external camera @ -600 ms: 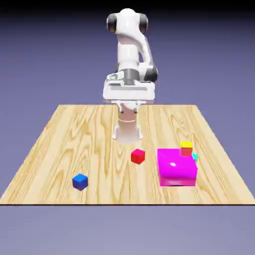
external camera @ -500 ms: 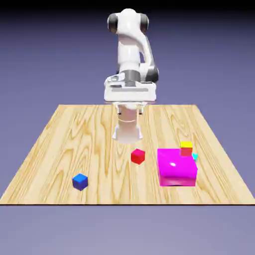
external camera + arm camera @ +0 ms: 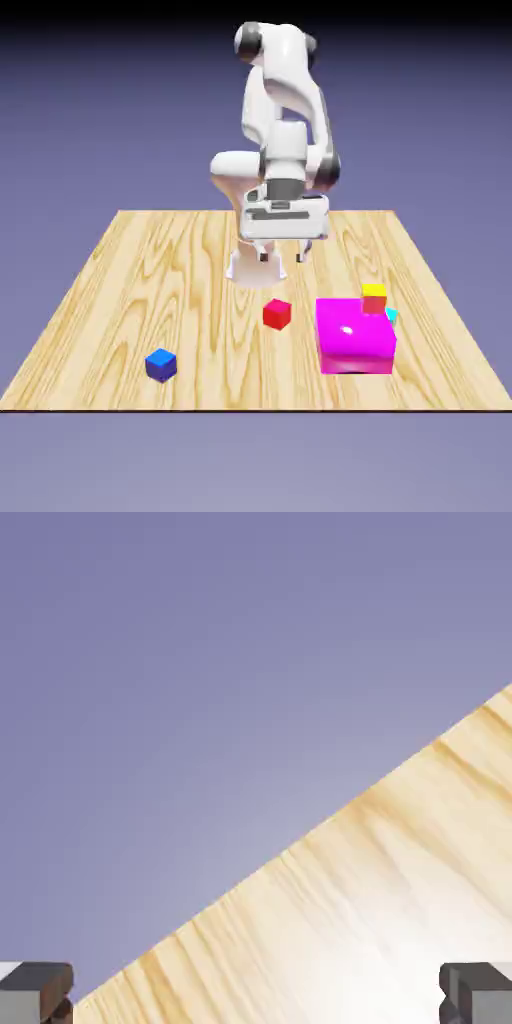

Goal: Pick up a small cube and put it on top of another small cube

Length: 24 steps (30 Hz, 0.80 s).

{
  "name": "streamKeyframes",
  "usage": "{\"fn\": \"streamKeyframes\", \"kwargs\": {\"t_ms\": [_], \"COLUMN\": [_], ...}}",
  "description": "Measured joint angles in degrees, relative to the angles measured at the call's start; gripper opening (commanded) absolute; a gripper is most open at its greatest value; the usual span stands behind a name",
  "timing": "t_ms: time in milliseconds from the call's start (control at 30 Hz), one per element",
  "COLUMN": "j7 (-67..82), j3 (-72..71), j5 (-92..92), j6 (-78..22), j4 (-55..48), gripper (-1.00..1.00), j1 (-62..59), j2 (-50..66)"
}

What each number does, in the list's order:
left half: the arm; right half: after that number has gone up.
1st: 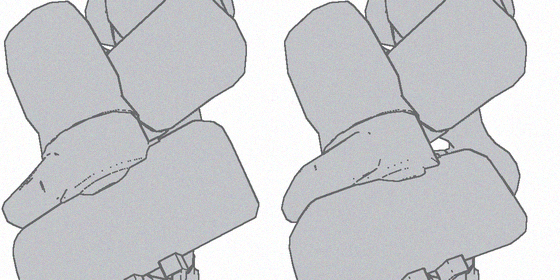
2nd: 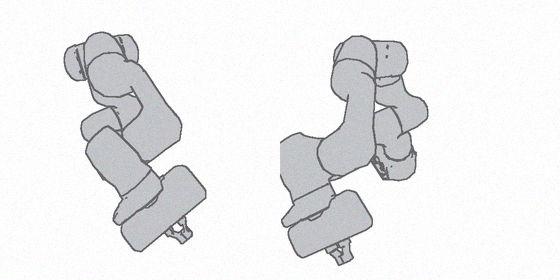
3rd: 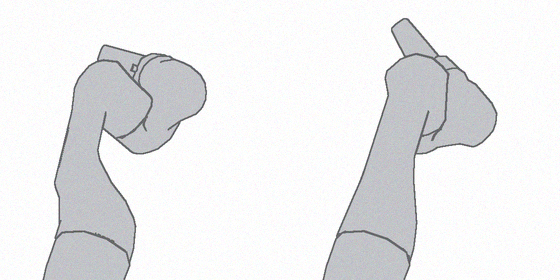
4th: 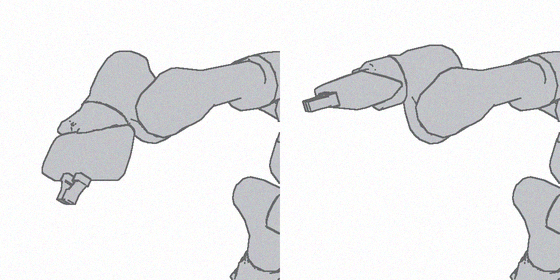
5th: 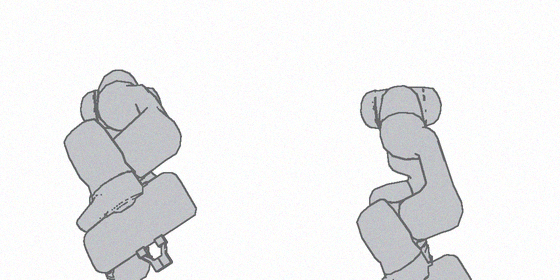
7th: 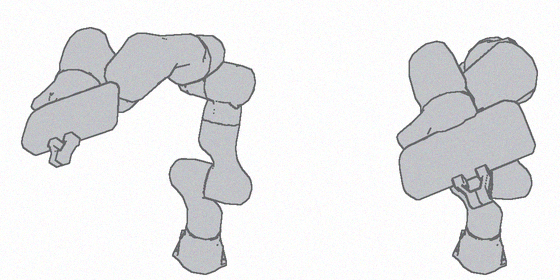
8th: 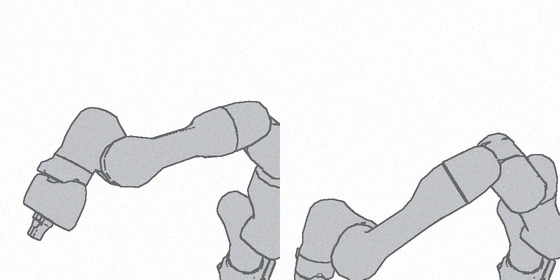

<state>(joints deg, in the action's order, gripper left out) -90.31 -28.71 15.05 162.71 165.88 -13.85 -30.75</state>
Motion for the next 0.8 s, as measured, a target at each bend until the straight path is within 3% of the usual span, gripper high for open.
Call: {"fn": "streamKeyframes", "kwargs": {"t_ms": [800], "j7": [-59.80], "j3": [-35.88], "j5": [18.81], "j6": [-14.12], "j4": [6.09], "gripper": [0.00], "j1": [-18.17], "j2": [2.39]}}
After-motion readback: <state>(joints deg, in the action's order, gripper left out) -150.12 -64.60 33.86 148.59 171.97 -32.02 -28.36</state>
